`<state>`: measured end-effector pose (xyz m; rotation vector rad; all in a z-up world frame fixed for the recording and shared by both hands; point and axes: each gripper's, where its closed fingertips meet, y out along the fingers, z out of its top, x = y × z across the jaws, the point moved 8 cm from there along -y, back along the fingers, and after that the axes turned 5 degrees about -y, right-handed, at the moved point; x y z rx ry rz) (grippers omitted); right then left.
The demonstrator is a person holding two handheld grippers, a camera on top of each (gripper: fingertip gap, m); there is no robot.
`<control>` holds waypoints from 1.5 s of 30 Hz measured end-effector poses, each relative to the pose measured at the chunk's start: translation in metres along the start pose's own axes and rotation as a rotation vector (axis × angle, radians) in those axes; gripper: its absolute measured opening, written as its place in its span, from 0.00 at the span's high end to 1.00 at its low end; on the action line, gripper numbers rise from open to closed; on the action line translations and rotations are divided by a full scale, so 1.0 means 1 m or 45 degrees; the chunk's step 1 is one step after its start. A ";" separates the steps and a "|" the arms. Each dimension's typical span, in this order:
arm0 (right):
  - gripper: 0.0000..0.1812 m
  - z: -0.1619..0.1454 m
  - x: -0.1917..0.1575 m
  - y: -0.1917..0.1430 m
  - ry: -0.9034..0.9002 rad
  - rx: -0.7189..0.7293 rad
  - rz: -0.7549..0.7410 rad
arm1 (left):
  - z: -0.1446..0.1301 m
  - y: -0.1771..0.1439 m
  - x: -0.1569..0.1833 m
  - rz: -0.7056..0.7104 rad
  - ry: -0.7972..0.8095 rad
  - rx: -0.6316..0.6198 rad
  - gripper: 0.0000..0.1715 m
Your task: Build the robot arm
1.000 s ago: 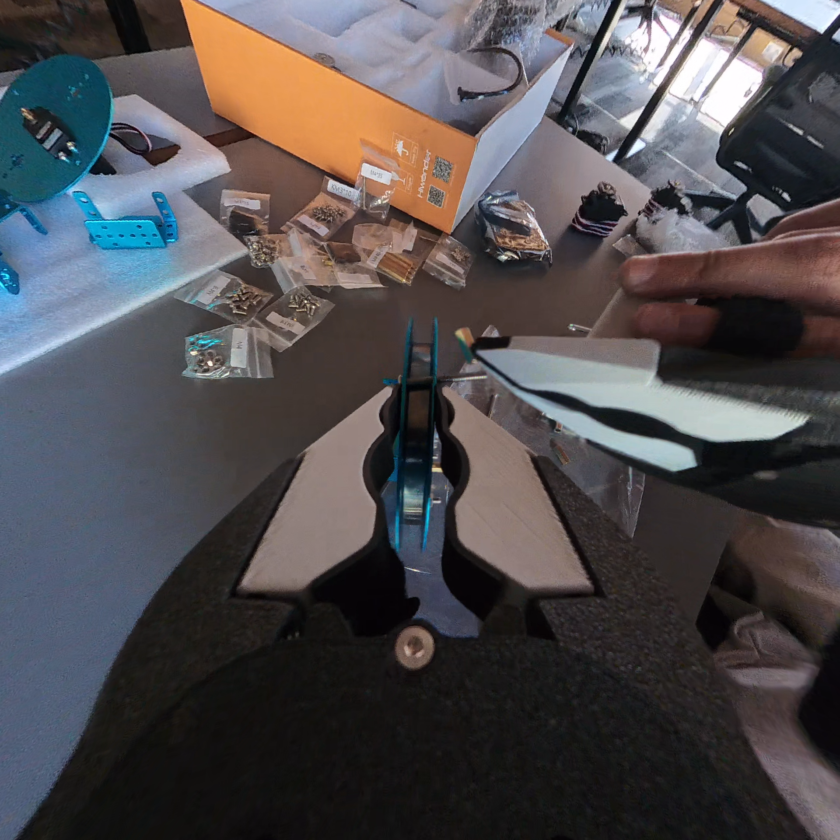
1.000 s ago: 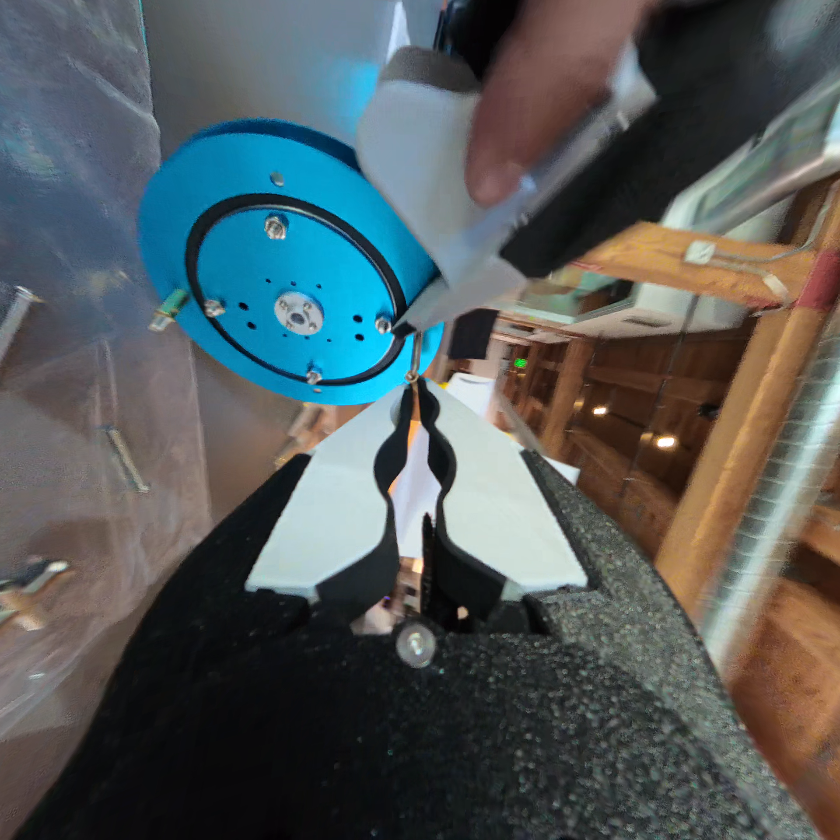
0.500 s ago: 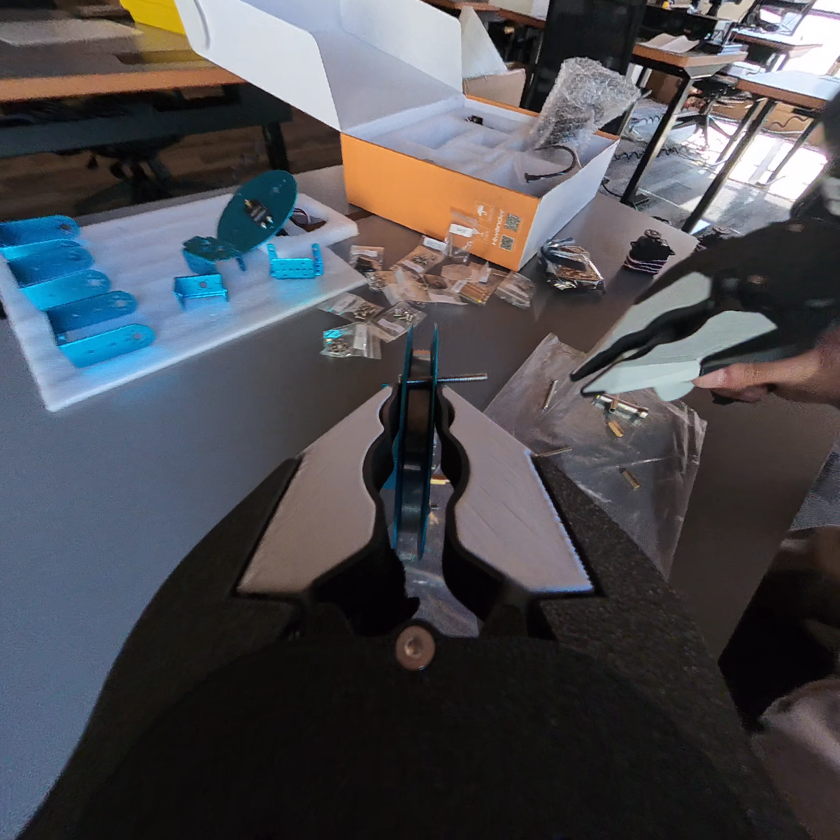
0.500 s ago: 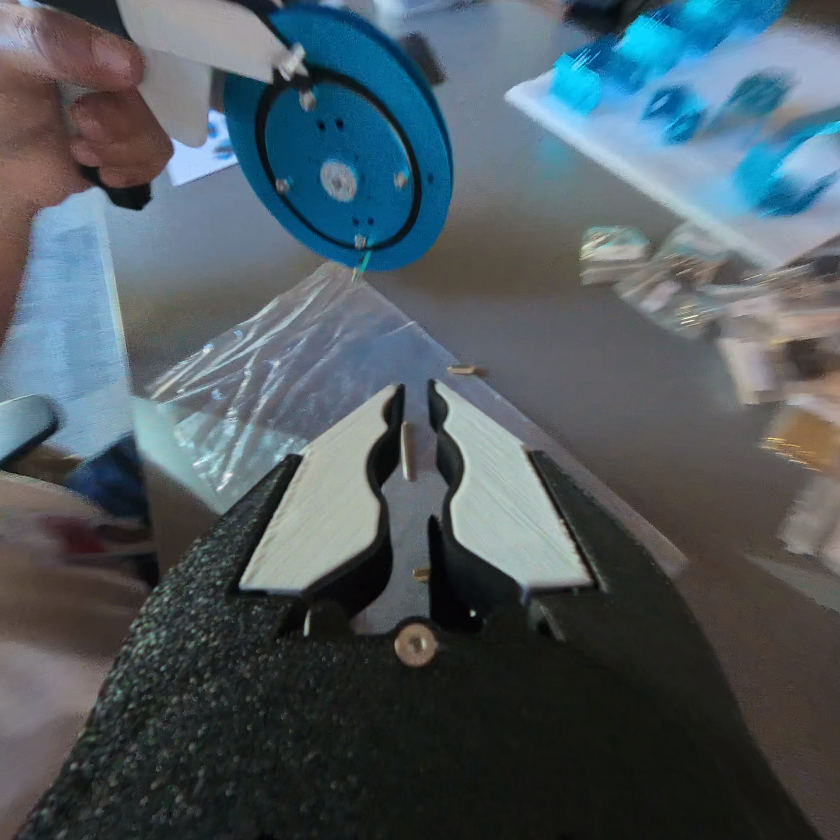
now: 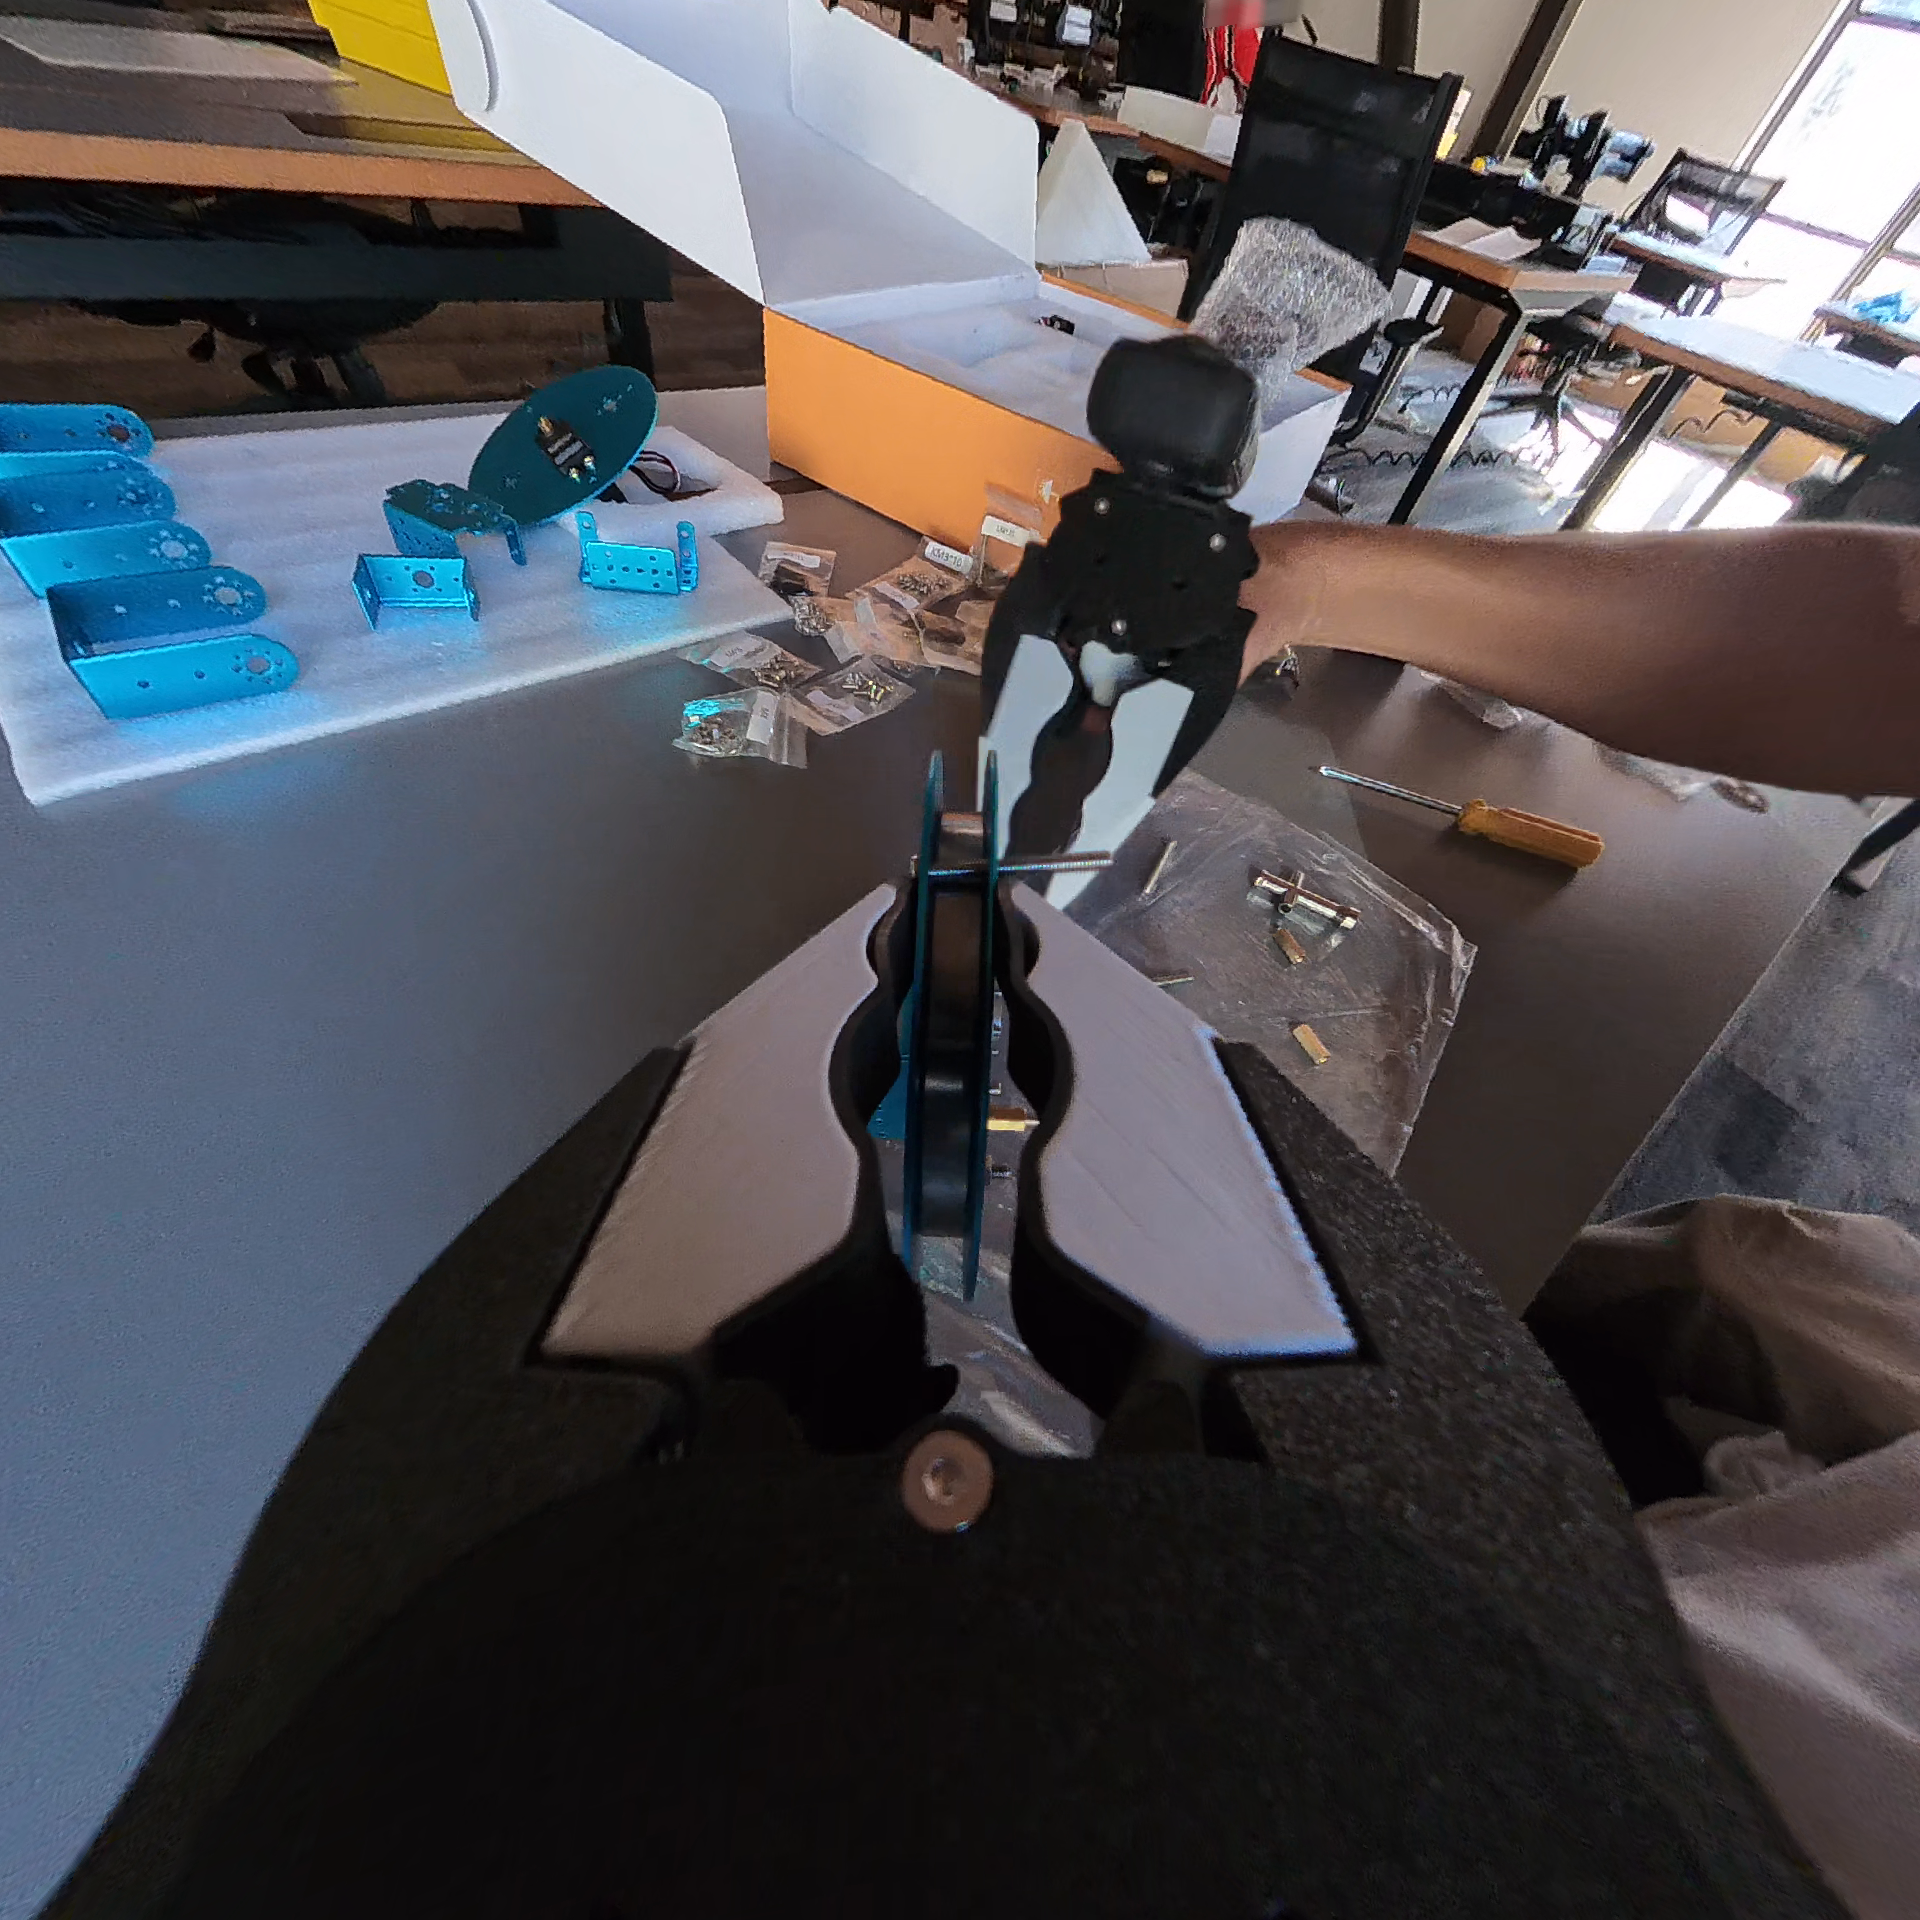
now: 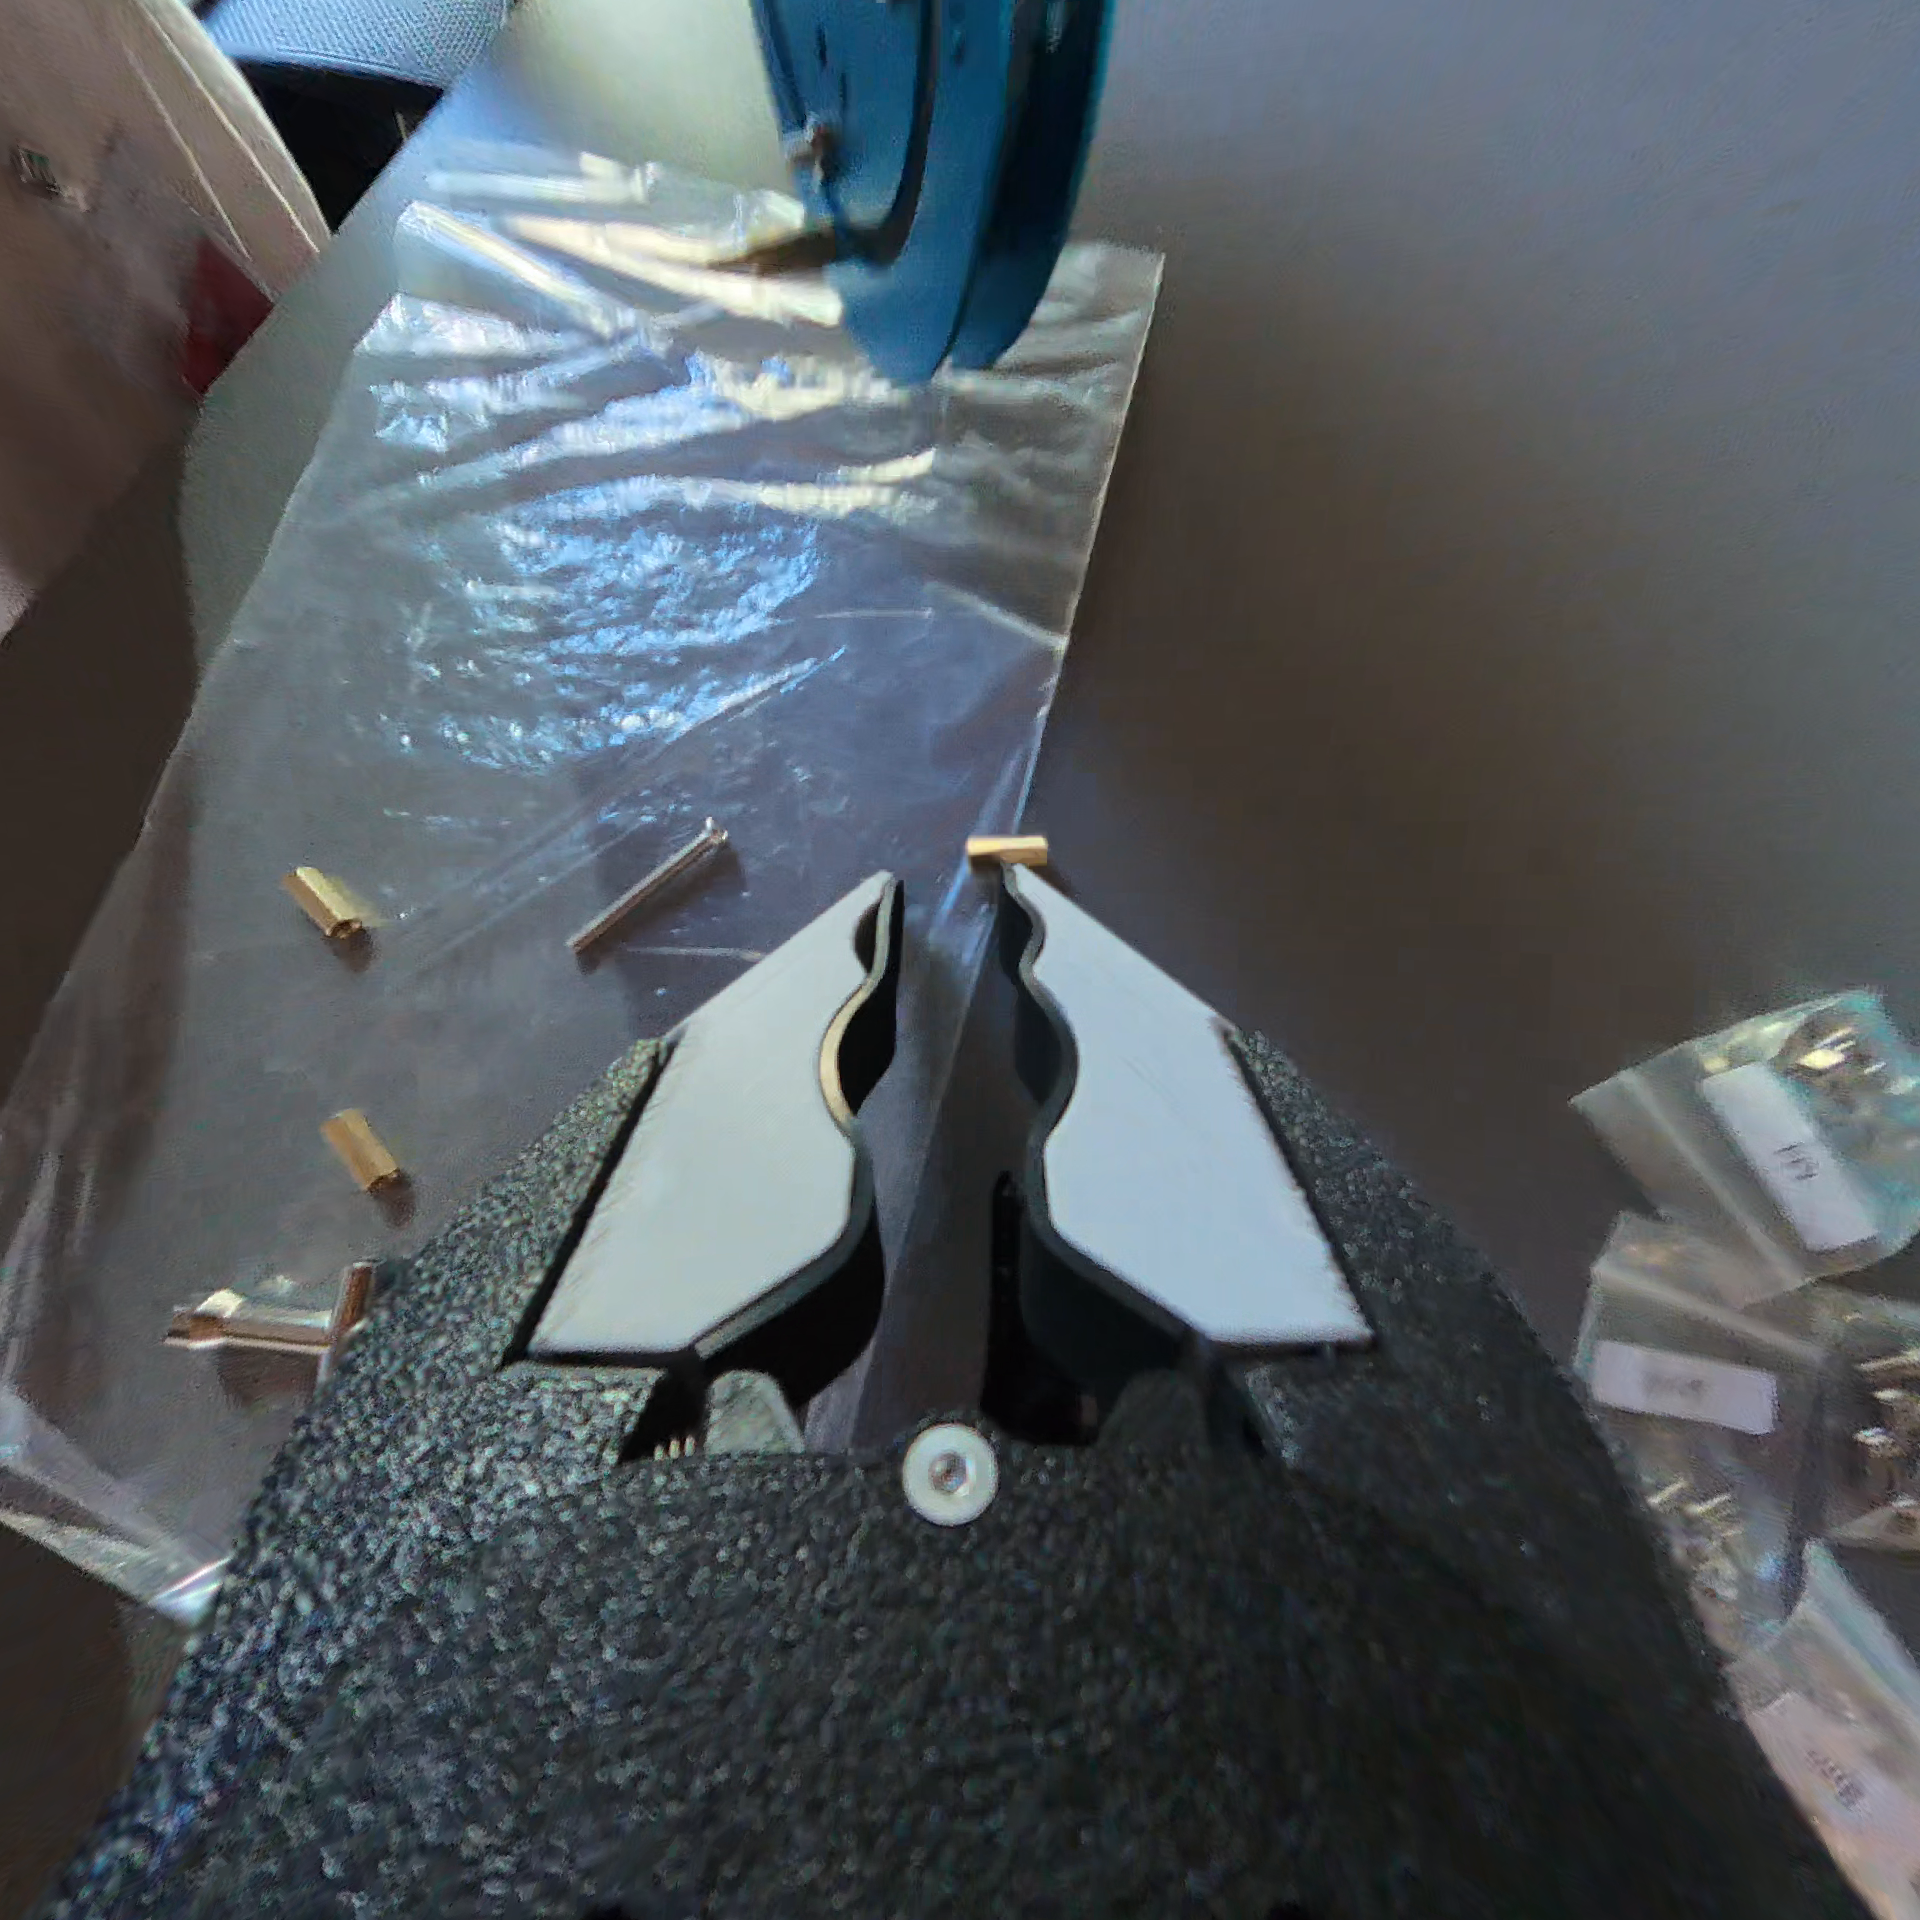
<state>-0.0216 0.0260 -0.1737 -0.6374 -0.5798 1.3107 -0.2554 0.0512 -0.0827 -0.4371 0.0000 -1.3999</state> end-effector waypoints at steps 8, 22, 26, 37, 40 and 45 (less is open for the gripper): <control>0.90 -0.001 0.016 0.006 -0.087 0.047 0.021 | -0.010 -0.011 0.002 0.067 -0.035 0.006 0.93; 0.96 0.012 0.026 0.019 -0.112 -0.001 -0.012 | -0.018 -0.004 -0.007 0.216 -0.104 -0.029 0.93; 0.97 0.040 0.010 0.003 0.106 0.145 -0.157 | -0.015 -0.005 0.002 0.276 0.027 0.031 0.93; 0.98 0.103 -0.078 -0.012 0.927 1.090 -0.324 | -0.020 0.006 0.025 0.178 0.160 0.151 0.92; 0.98 0.101 -0.085 -0.009 0.865 1.010 -0.522 | -0.025 0.010 0.023 0.119 0.053 0.128 0.92; 0.98 0.104 -0.096 -0.006 0.778 0.692 -0.709 | -0.028 0.013 0.032 0.131 0.184 0.102 0.92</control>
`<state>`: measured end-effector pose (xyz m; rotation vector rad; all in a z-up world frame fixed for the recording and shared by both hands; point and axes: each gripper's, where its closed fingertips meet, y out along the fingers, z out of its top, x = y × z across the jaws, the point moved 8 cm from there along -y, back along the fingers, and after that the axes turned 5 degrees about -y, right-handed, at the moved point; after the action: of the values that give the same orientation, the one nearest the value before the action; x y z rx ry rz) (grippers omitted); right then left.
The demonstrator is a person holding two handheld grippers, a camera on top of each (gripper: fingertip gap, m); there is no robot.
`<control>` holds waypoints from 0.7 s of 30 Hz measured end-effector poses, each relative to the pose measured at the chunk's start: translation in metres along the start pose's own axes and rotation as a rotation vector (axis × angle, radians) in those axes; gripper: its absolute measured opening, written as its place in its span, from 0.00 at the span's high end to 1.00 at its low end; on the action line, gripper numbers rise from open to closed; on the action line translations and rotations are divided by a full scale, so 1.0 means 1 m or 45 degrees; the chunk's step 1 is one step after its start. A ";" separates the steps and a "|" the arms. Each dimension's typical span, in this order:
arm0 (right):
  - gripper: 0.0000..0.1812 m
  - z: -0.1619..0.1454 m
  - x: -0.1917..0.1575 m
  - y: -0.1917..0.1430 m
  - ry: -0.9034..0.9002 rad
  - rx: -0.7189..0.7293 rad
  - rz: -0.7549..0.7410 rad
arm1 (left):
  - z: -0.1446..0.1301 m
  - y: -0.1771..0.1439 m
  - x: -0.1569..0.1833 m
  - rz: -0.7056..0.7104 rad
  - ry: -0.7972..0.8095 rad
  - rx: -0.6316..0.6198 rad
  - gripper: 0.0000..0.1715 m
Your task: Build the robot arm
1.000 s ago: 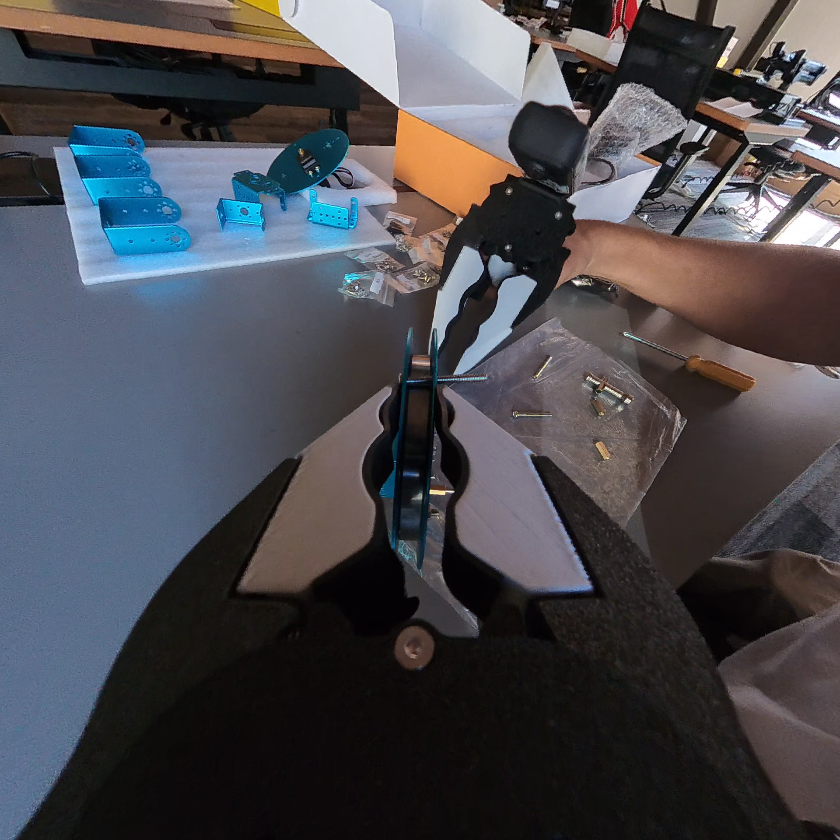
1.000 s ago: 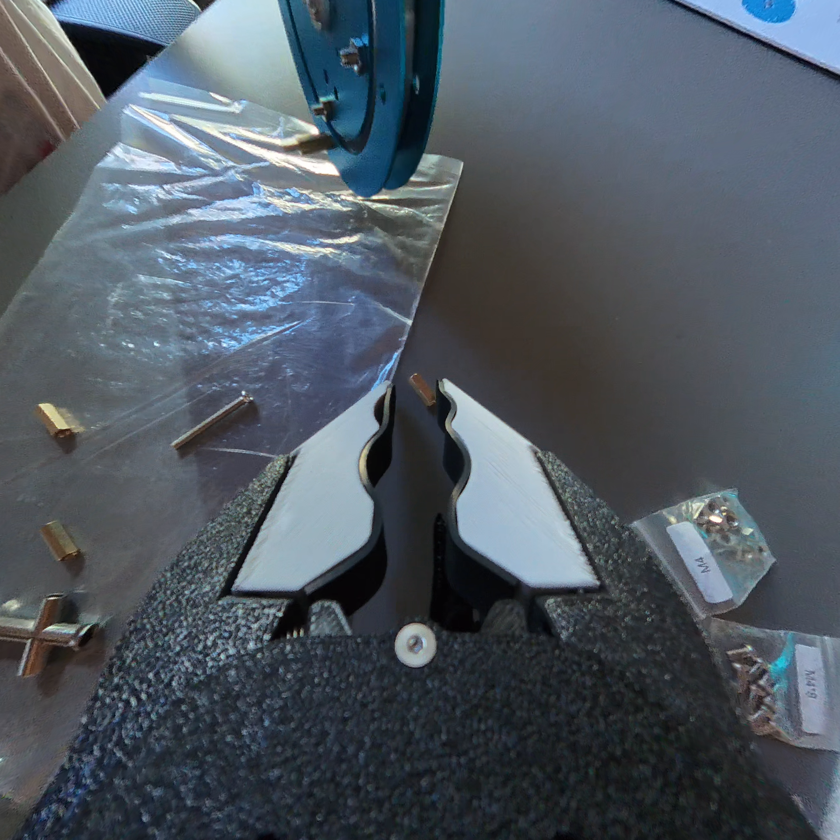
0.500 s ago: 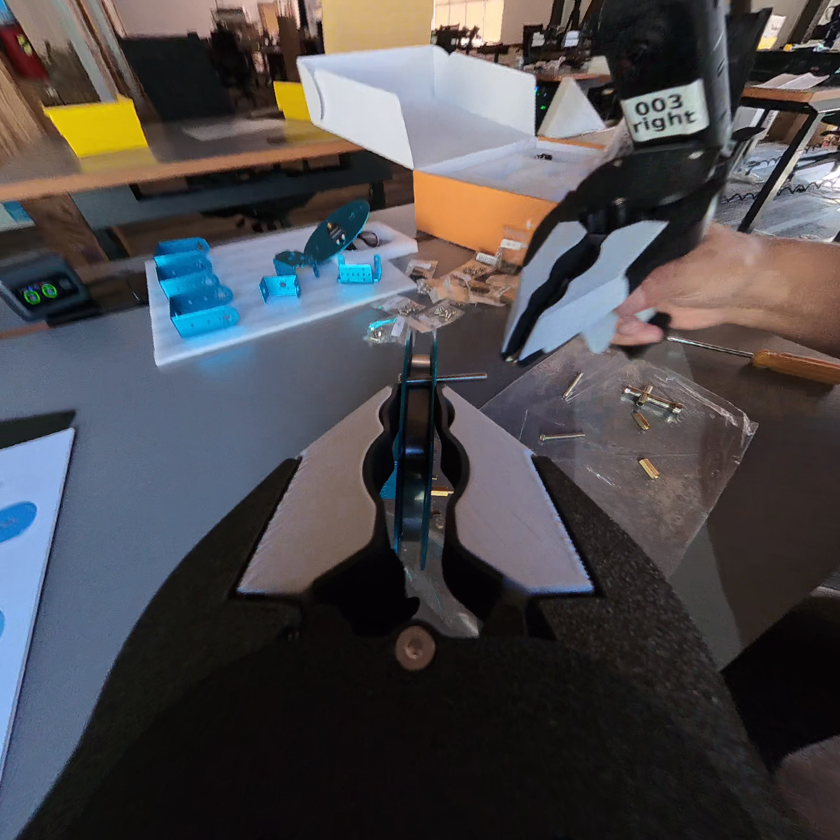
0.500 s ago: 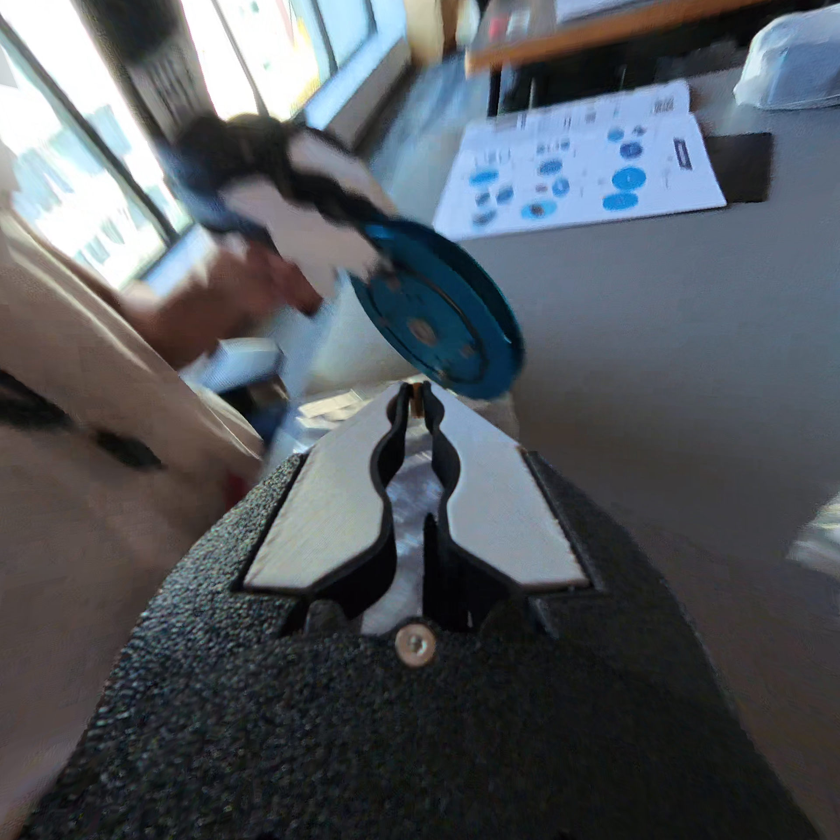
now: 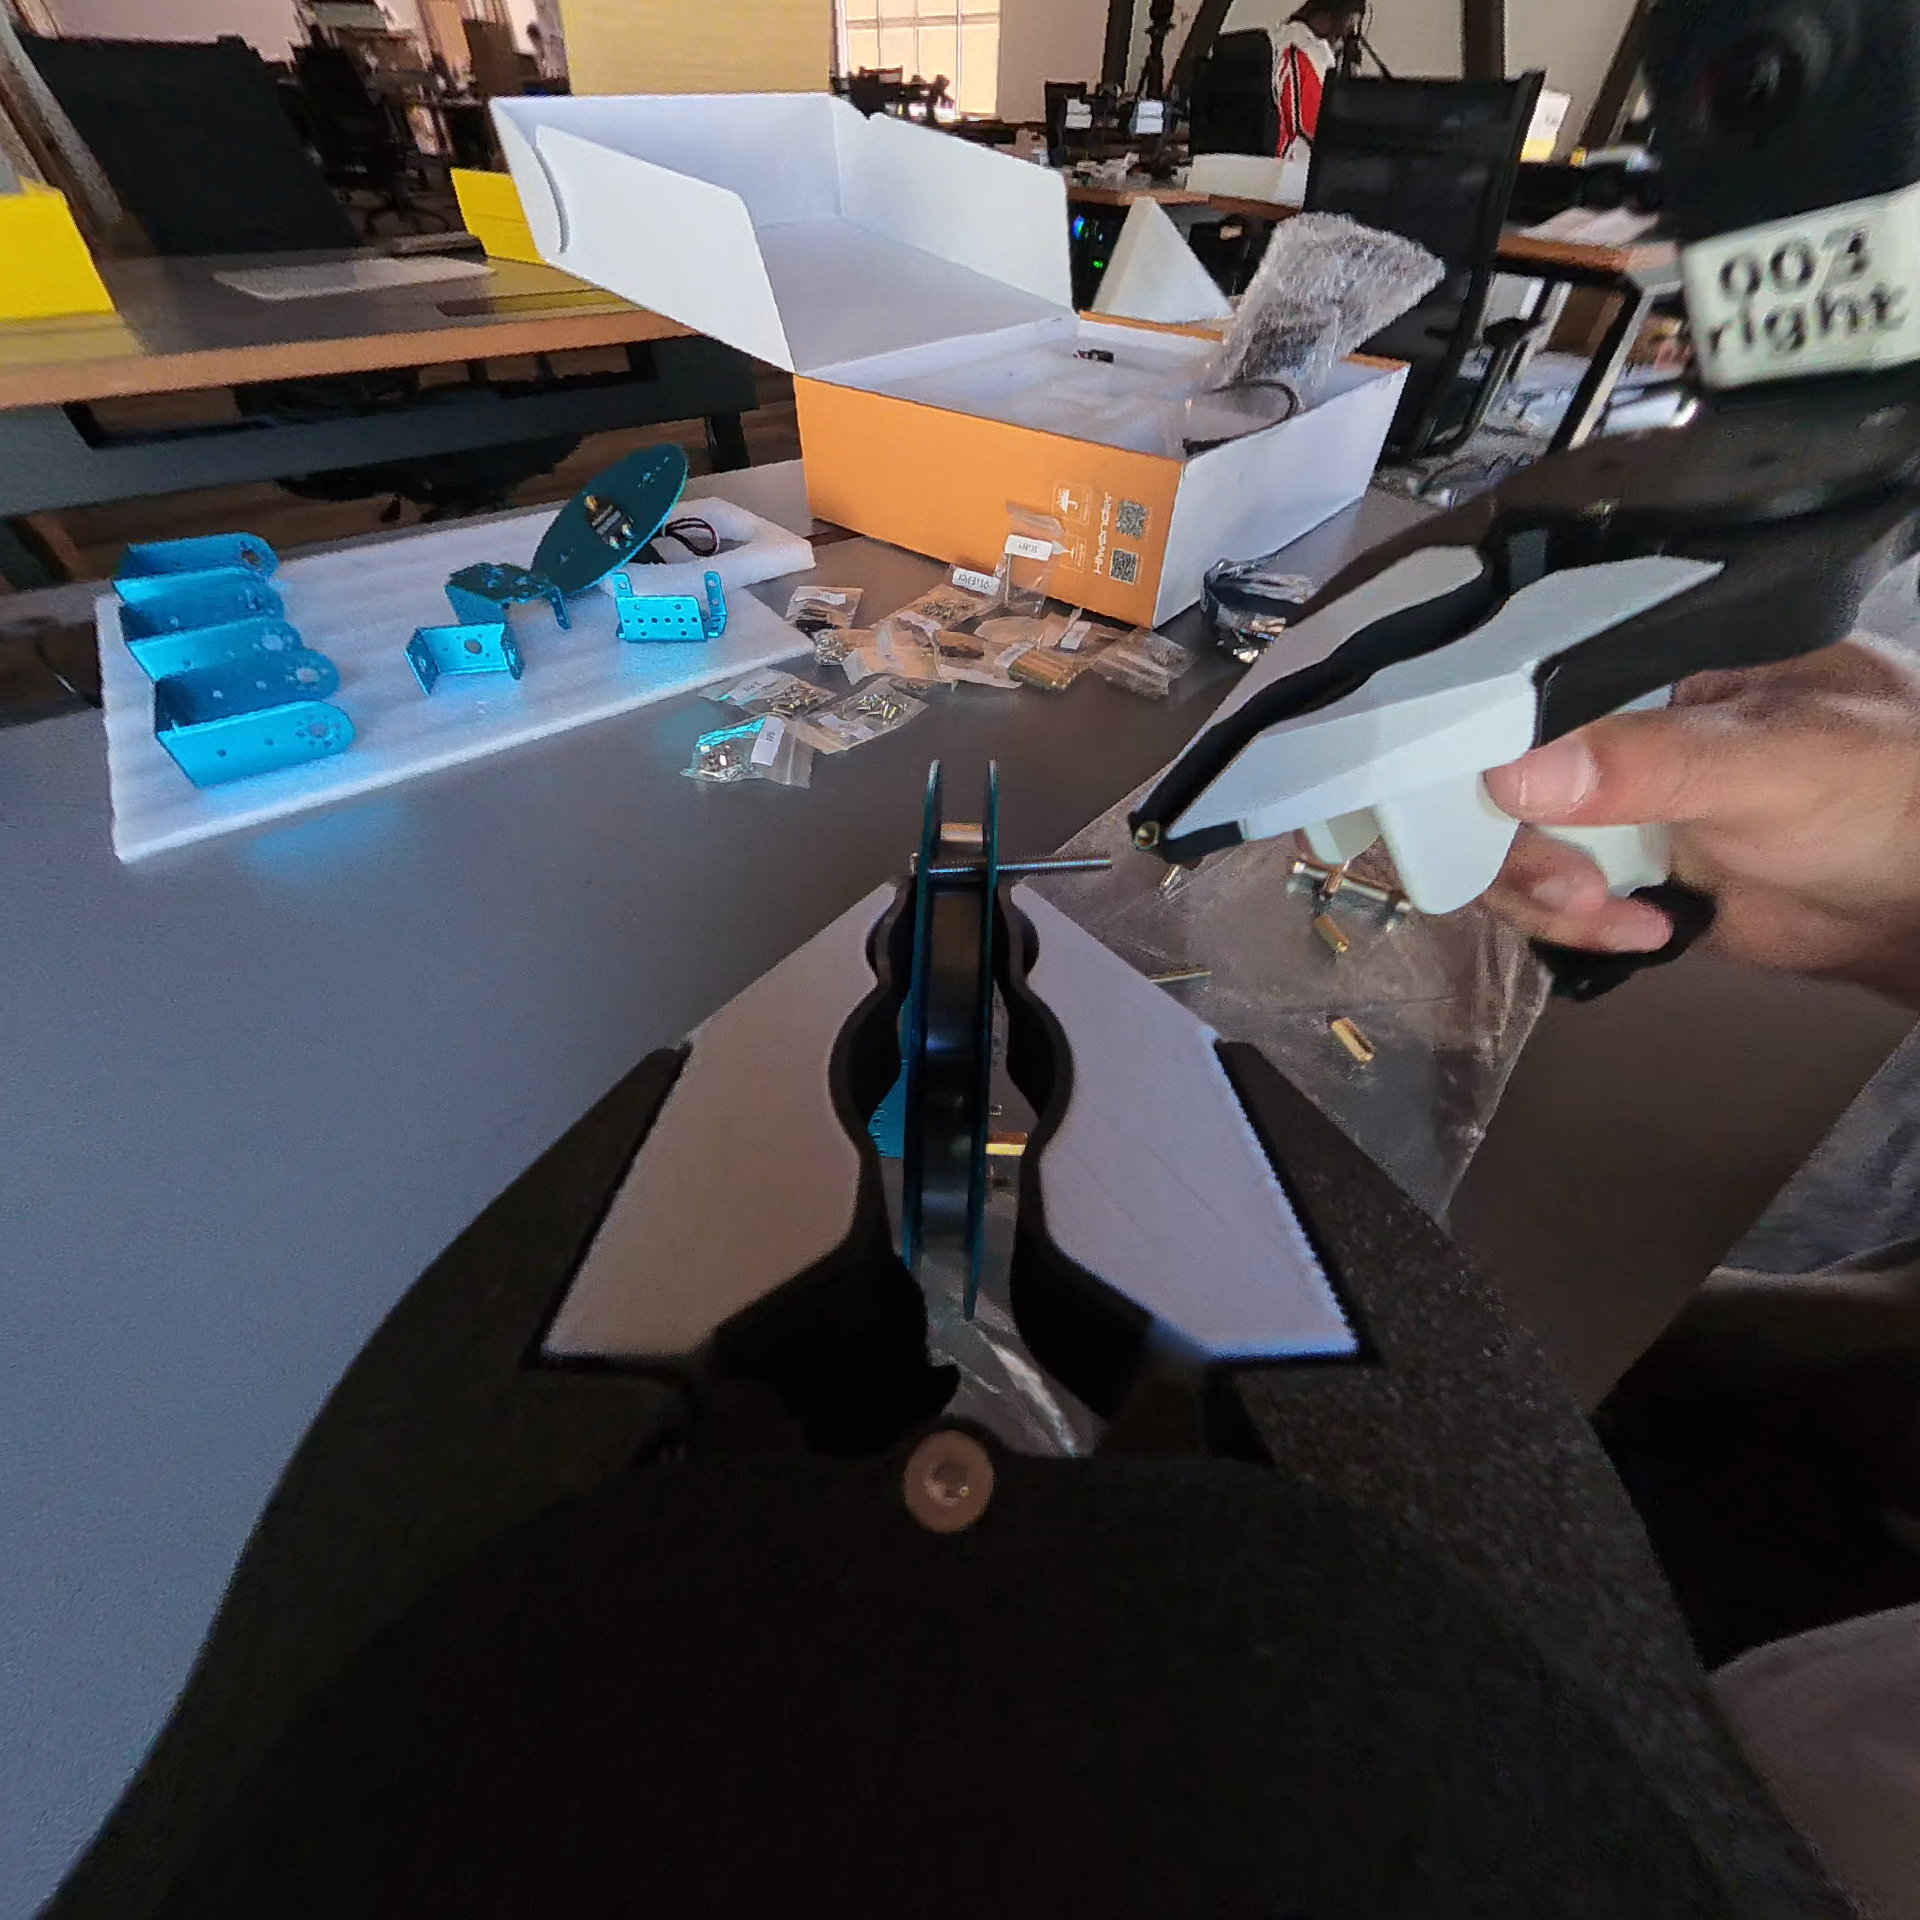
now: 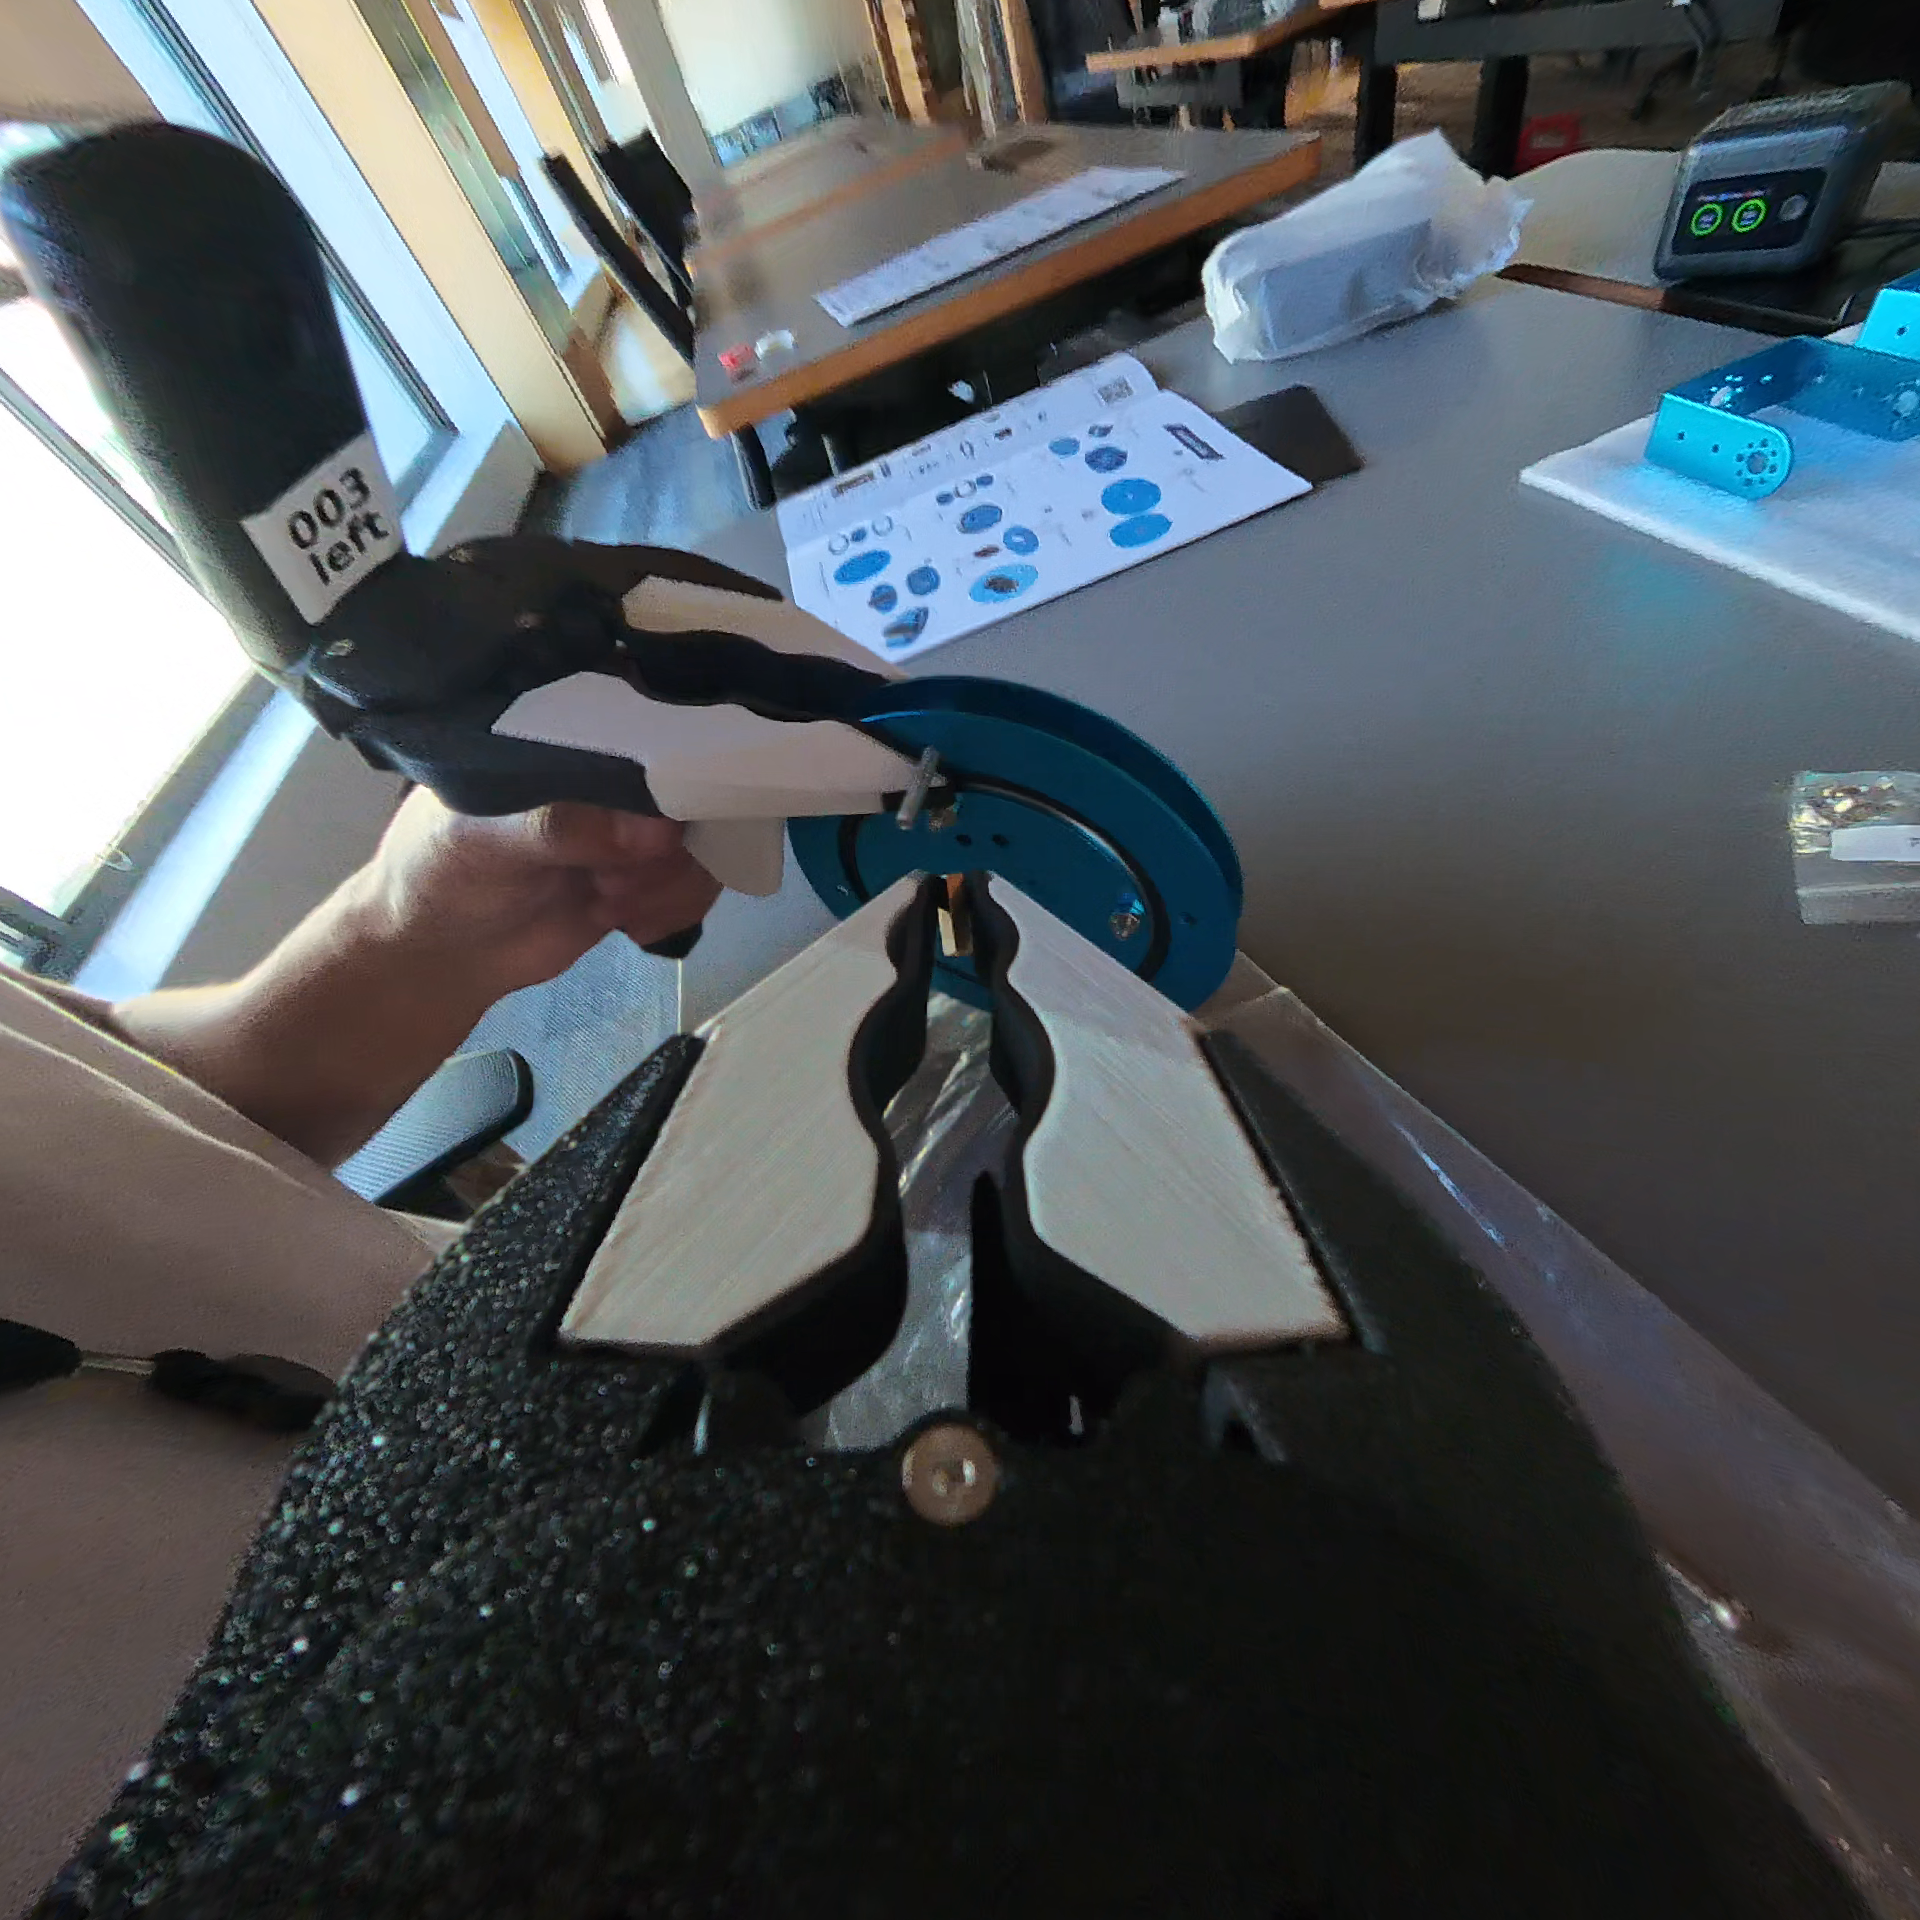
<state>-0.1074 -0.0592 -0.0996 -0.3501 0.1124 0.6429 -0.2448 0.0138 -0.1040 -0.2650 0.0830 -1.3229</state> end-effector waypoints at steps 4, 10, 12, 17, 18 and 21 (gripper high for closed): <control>0.97 -0.001 -0.006 0.000 0.023 -0.066 -0.011 | -0.001 0.001 0.007 0.030 0.129 0.001 0.93; 0.97 -0.003 -0.012 0.001 0.004 -0.073 -0.039 | -0.003 0.005 0.012 0.089 0.242 -0.024 0.93; 0.97 0.000 -0.013 0.001 -0.022 -0.073 -0.069 | -0.005 0.007 0.013 0.096 0.268 -0.034 0.93; 0.97 0.000 -0.014 0.003 -0.057 -0.112 -0.113 | -0.006 0.009 0.014 0.108 0.291 -0.041 0.92; 0.97 0.000 -0.013 0.002 -0.042 -0.107 -0.105 | -0.007 0.009 0.014 0.111 0.289 -0.041 0.92; 0.97 -0.016 -0.005 0.003 -0.105 -0.272 -0.165 | -0.007 0.008 0.011 0.114 0.276 -0.042 0.92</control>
<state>-0.1132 -0.0651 -0.1148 -0.5321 -0.0584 0.5410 -0.2359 0.0040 -0.1121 -0.1432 0.2967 -1.2582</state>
